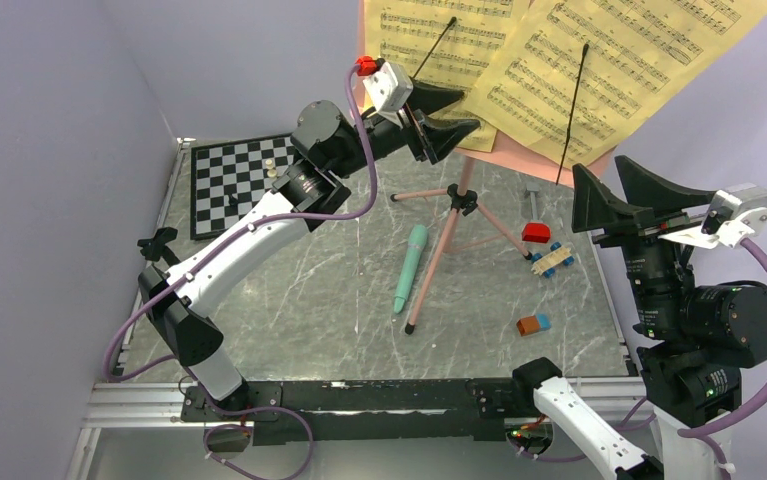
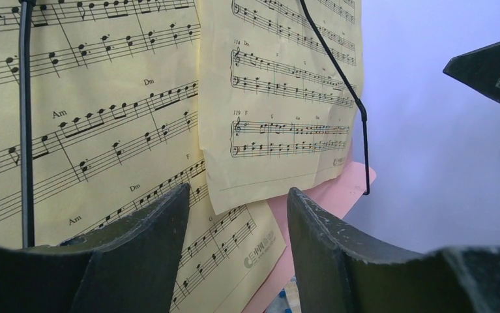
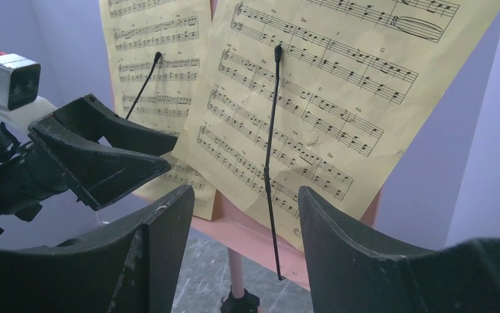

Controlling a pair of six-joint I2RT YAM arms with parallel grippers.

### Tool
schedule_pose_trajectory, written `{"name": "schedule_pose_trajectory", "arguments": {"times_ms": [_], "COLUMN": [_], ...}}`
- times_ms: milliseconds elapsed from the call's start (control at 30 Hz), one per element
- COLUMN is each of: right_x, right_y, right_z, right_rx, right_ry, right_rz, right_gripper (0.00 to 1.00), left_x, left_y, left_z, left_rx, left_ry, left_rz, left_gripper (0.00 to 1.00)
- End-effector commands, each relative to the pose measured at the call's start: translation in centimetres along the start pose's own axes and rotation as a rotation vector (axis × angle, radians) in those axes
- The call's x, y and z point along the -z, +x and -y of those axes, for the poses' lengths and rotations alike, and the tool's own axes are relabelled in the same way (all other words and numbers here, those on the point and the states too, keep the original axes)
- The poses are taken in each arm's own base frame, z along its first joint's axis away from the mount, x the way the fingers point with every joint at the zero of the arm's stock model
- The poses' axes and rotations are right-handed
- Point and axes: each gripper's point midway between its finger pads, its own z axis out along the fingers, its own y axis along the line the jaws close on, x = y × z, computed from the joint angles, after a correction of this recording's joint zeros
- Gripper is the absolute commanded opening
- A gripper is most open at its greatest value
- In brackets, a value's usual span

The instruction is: Set up the instrument practice props

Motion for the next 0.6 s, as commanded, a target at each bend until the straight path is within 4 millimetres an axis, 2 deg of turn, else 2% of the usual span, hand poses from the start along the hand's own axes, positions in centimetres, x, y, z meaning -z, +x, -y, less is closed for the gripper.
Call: {"name": "schedule_pose_trajectory", "arguments": {"times_ms": [0,567], "right_x": [0.09,0.00], "right_y": [-0.32,-0.23], "right_z": [-0.26,-0.35], "right_rx": [0.006,0.006], "right_ry": [-0.017,-0.021], "right_rz": [0.011,0.010], "right_gripper": [0.65,0.65], "left_x": [0.02,0.03], "left_y": [-1.10,-0.67], "left_z": [-0.05,0.50], "left_rx": [-0.015,-0.014], "left_ry": [-0.012,0.006], "left_rz": [0.025,0.009], "left_gripper": [0.61,0.50]}}
